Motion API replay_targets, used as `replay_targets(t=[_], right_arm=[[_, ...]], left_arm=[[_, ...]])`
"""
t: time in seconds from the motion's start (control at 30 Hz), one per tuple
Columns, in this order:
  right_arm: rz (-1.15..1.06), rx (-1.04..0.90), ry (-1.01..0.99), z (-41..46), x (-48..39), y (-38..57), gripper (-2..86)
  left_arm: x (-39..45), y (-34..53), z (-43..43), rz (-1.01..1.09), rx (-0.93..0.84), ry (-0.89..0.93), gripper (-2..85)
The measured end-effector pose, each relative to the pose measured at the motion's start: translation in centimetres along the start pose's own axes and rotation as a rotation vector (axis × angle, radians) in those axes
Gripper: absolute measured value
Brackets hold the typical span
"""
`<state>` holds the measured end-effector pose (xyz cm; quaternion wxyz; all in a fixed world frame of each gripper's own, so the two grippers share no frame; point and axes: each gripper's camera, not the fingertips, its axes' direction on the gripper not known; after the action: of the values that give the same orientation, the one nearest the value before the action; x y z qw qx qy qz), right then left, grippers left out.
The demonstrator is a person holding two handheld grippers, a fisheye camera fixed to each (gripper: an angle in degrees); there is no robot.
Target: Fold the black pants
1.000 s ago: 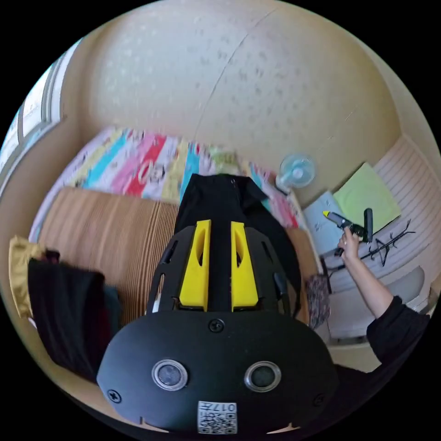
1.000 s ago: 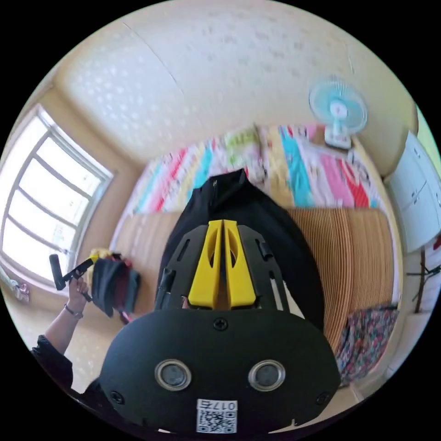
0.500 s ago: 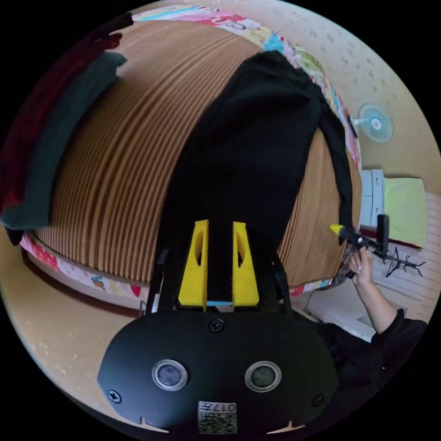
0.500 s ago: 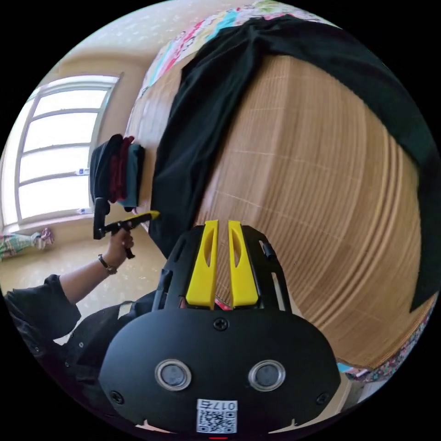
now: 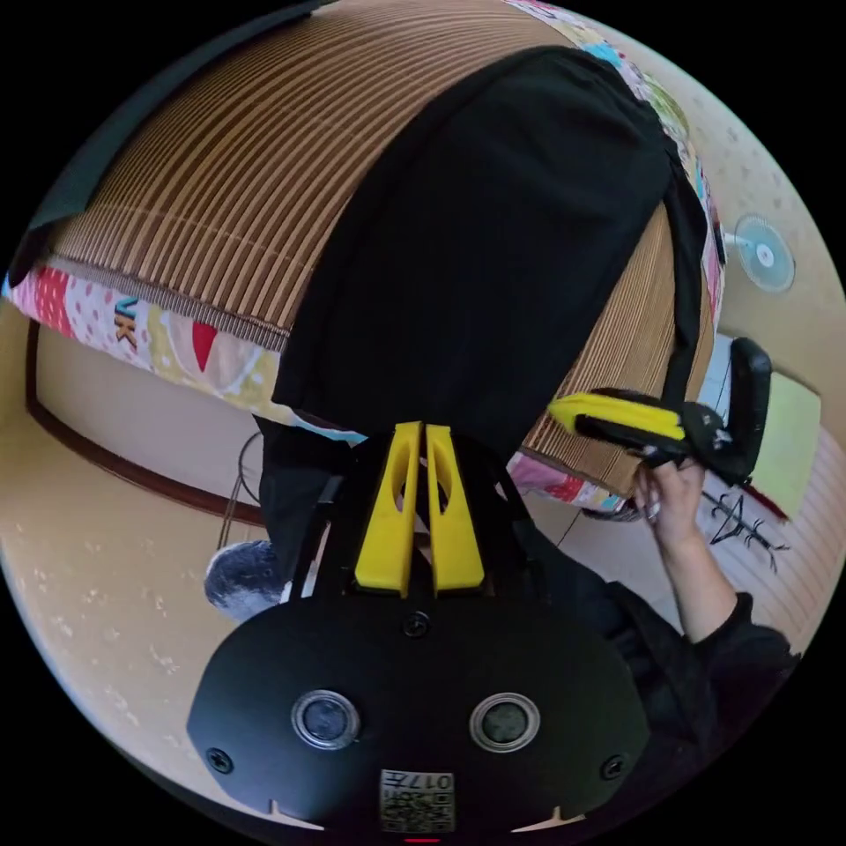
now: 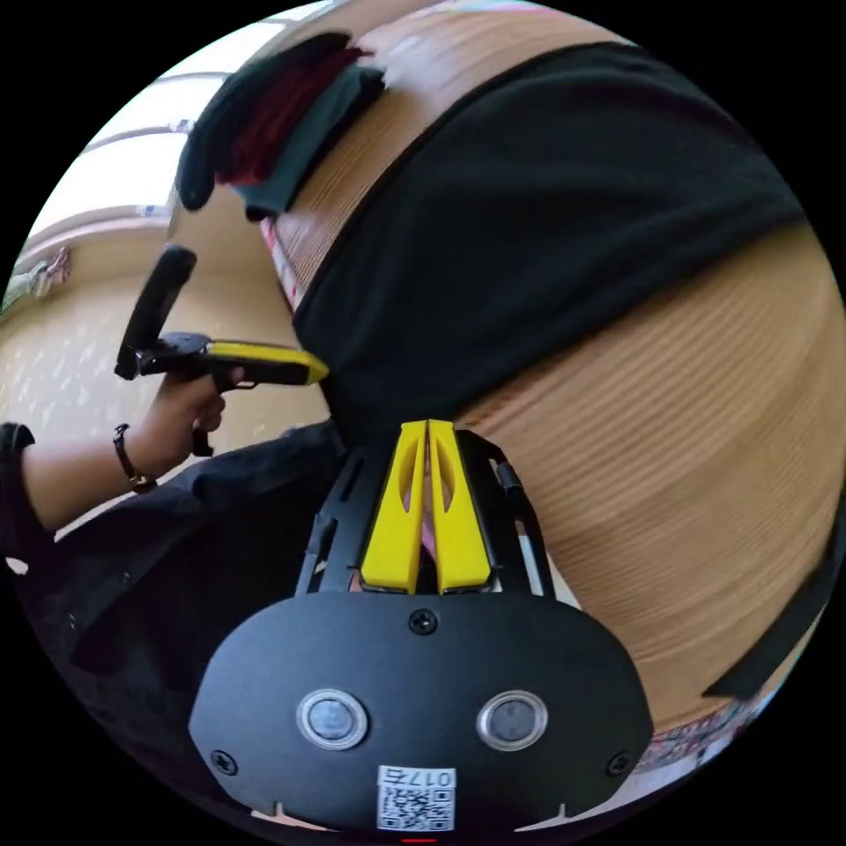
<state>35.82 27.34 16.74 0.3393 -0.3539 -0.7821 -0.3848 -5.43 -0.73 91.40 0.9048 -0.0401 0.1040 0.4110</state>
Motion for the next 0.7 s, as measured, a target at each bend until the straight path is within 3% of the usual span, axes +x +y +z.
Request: replay_targets(t=[0.1,0.17,0.27,0.33,0.37,0.43,0.5,0.7], right_arm=[[0.274,0.22,0.19,-8.3,7.8,6.4,0.5],[0.579,0.373,0.294,-14.6,16.0,13.3,0.5],[0.898,0.455,0.369,-19.4,24.6,21.3,0.4],[1.139,0.446,0.339,-20.0,28.5,25.4,0.3],[1.205,0.434,0.219,-19.2,30.5,27.2,0.3],[1.212,0.421,0.056,-17.4,31.6,28.3,0.3],[1.171,0.441,0.042,-17.1,29.7,28.8,0.3],[0.856,0.141,0.201,-9.7,15.9,27.4,0.4]], left_arm=[[1.6,0.0,-1.5,0.063,-0.003,-0.049,1.8],[2.2,0.3,-2.4,0.087,0.012,-0.049,2.4],[3.1,0.6,-3.3,0.095,0.027,-0.038,2.7],[4.0,0.5,-3.3,0.116,0.021,-0.036,2.8],[4.3,0.4,-3.3,0.122,0.014,-0.041,2.8],[5.5,0.1,-3.0,0.142,-0.008,-0.058,2.9],[6.8,-0.1,-2.9,0.17,-0.014,-0.048,3.1],[11.0,-0.8,-2.1,0.315,-0.066,-0.071,3.0]])
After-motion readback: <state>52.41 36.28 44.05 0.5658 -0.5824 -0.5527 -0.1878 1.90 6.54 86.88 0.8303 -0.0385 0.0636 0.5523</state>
